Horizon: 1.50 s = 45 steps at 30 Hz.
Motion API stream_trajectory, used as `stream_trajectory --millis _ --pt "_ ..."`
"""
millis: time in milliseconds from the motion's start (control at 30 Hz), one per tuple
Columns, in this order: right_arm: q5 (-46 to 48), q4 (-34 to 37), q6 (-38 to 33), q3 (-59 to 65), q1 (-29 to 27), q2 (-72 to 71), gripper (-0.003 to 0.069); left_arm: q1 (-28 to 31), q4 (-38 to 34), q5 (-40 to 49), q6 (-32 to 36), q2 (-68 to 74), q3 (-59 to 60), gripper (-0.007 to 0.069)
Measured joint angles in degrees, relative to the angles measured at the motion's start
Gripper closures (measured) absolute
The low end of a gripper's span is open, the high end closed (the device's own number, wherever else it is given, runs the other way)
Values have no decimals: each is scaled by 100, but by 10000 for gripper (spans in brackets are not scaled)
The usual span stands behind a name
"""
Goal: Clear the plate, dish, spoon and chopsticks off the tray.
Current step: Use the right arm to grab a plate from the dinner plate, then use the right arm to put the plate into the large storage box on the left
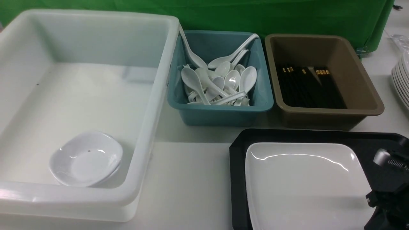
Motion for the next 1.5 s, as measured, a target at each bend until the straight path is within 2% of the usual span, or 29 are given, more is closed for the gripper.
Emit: stream_trajectory --millis 67,200,400,600,1067,1267,1500 --pt "71 -6 -14 0 0 -165 433 0 0 0 5 0 0 615" --pt "440 -28 -128 0 0 -1166 519 0 0 0 25 0 0 615" --pt "761 148 -212 5 6 -2358 590 0 0 -133 24 0 0 615" --pt "889 173 -250 -160 34 -2900 609 0 0 -161 24 0 0 615" --pt "1260 63 -157 -1468 40 -2906 609 0 0 -163 24 0 0 615" --pt "1272 570 -168 -1868 40 -2817 609 0 0 -163 18 0 0 615" --pt "1276 1936 -393 -2804 71 -2119 609 0 0 -163 -58 0 0 615"
